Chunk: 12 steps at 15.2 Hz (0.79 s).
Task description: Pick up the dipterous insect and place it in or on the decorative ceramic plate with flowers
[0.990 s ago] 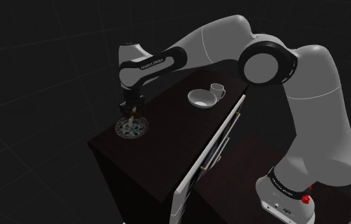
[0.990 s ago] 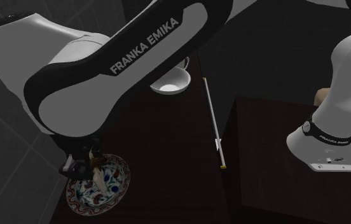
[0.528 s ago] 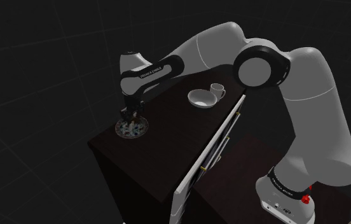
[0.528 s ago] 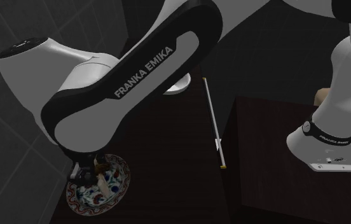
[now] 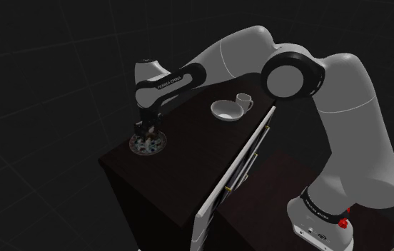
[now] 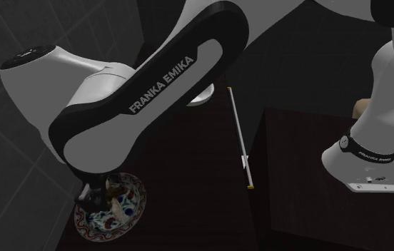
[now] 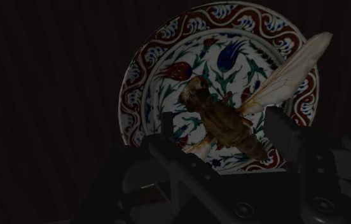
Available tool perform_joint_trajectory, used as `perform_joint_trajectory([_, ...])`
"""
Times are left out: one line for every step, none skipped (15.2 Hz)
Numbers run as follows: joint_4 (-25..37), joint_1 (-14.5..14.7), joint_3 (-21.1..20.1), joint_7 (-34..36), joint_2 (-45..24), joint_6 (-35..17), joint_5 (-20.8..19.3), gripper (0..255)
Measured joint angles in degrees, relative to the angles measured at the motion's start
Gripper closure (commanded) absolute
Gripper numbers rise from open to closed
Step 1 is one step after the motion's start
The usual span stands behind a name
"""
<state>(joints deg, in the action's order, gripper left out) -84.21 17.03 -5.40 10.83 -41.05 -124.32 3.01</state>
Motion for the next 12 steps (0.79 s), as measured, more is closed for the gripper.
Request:
perform_joint_trajectory([0.00, 0.00, 0.00, 0.00, 0.00, 0.00, 0.00, 0])
perform_joint_trajectory([0.00, 0.00, 0.00, 0.00, 0.00, 0.00, 0.00, 0])
perform_joint_trajectory([0.00, 0.00, 0.00, 0.00, 0.00, 0.00, 0.00, 0])
perform_joint_trajectory([0.00, 0.00, 0.00, 0.00, 0.00, 0.00, 0.00, 0])
perform_joint_trajectory([0.00, 0.00, 0.00, 0.00, 0.00, 0.00, 0.00, 0])
perform_joint_trajectory([-0.13, -0.05, -0.02, 0.01, 0.66, 0.55, 0.02, 0])
perform_joint_trajectory([1.03, -0.21, 0.01, -0.09, 0.92, 1.93, 0.02, 0])
perform_joint_trajectory([1.73, -0.30, 0.01, -0.09, 1.54, 3.24, 0.03, 0])
perform_joint_trajectory([1.78, -0.33, -0.03, 0.01, 2.58, 4.34, 0.06, 0])
perform_joint_trajectory([1.96, -0.39, -0.03, -0.02, 2.96, 4.86, 0.07, 0])
perform_joint_trajectory([1.76, -0.43, -0.03, -0.04, 3.28, 4.99, 0.09, 0])
perform_joint_trajectory([1.83, -0.43, -0.03, -0.02, 3.35, 5.15, 0.09, 0])
